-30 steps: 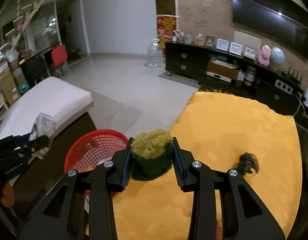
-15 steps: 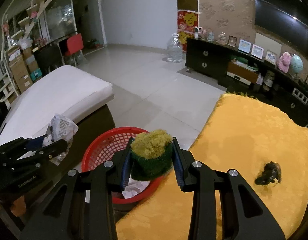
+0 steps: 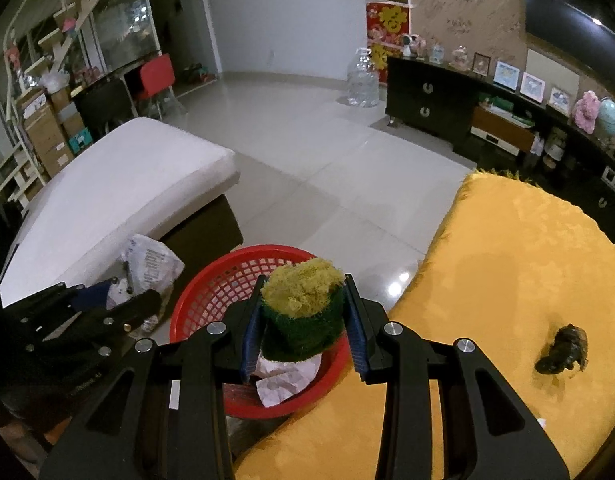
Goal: Collect trash
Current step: 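Carry the packet and the pot over the wastebasket with both grippers, then open both grippers to drop the packet and pot into the wastebasket, then move both tools back over the table toward the white tissue and foam pad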
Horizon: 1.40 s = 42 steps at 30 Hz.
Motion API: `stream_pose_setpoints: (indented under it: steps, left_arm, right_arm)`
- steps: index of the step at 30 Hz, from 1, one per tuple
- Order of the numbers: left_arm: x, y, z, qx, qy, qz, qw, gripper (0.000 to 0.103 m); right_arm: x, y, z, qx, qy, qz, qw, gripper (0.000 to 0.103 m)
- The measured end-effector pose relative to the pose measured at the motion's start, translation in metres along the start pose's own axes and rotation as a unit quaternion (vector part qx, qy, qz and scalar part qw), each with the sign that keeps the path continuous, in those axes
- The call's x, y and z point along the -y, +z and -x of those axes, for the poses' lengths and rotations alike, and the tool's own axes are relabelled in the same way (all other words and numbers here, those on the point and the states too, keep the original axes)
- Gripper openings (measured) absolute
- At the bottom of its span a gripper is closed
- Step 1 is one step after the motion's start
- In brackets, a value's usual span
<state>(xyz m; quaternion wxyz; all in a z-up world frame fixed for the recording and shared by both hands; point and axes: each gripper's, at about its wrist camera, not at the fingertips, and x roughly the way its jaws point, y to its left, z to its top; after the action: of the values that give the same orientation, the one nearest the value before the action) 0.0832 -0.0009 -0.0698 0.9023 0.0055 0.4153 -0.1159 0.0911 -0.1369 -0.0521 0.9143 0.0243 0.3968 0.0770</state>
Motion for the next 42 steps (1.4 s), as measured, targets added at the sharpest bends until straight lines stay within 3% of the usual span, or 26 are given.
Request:
stream_pose_setpoints:
  steps: [14,17,23,30,42]
  left_arm:
    - [0.002,-0.005,-0.043,-0.037,-0.001,-0.005,0.9993,0.039]
    - [0.001,-0.005,-0.045,-0.041,-0.002,-0.004,0.9991,0.042]
    - [-0.006,-0.004,-0.045,-0.043,0.005,0.008,0.9990,0.058]
    - [-0.010,-0.003,-0.034,-0.029,0.015,0.010,0.9994,0.071]
    - [-0.015,0.003,-0.001,0.003,0.025,0.012,0.9996,0.074]
  right_arm:
    - [0.003,0.001,-0.046,-0.050,0.029,-0.019,0.998,0.036]
    - [0.003,0.002,-0.053,-0.056,0.042,-0.023,0.997,0.038]
    - [0.005,0.002,-0.058,-0.061,0.052,-0.039,0.996,0.053]
    - [0.008,-0.003,-0.046,-0.052,0.040,-0.037,0.997,0.053]
    - [0.019,-0.020,0.006,0.002,-0.021,-0.018,1.000,0.064]
